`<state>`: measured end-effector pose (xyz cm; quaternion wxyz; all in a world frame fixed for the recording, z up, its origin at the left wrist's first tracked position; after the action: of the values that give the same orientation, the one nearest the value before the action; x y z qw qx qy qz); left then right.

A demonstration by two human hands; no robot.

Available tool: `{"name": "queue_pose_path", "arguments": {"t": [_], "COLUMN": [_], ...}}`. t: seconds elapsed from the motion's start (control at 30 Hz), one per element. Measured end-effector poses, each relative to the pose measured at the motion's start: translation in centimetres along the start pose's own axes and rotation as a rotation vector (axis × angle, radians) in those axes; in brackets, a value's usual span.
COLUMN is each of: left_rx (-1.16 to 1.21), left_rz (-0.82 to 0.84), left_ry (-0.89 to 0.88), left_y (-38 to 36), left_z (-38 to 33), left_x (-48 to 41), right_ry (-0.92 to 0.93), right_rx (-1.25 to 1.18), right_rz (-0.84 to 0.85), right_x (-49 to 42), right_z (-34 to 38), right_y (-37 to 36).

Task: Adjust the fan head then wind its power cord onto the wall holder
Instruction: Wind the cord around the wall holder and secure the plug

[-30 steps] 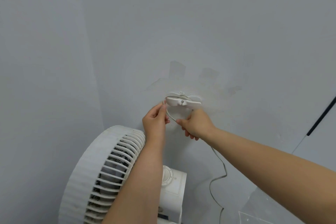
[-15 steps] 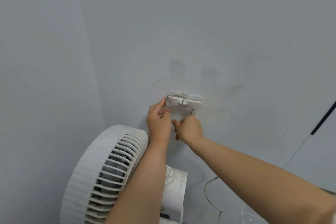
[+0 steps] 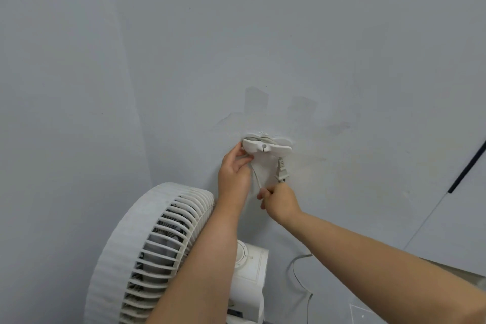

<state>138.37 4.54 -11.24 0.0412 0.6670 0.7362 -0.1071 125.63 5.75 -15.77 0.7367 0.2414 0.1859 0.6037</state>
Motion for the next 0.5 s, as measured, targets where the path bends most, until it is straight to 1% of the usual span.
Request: {"name": "queue_pose_path", "arguments": {"t": [0.13, 0.27, 0.4, 0.5], "left_rx": [0.003, 0.055, 0.106, 0.187], "left_rz": [0.044, 0.037, 0.073, 0.106], "left_ry": [0.020, 0.016, 0.035, 0.073], "left_y": [0.0, -0.2, -0.5, -0.6], "left_z": [0.2, -0.2, -0.1, -0.1], "left_x": [-0.1, 0.4, 0.5, 0.4], "right_ry": [-0.058, -0.132, -0.081, -0.029], "right_rx": [-0.012, -0.093, -0.156, -0.235], "right_rz": [0.009, -0.007, -0.085, -0.095], "right_x": [-0.5, 0.0, 0.8, 1.4], "right_z": [-0.8, -1.7, -1.2, -0.7], "right_y": [0.9, 1.9, 3.4, 3.8]}}
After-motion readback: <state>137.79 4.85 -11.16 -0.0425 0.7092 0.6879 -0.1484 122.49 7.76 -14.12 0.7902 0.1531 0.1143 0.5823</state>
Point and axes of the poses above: each hand's wrist, its own x-axis away from the middle knuckle, its own y-axis out of the back of the hand, z = x × y, the point moved 7 cm from there along -x, towards the middle knuckle, and after that the axes turned 7 degrees about -x, right-handed, at the moved point
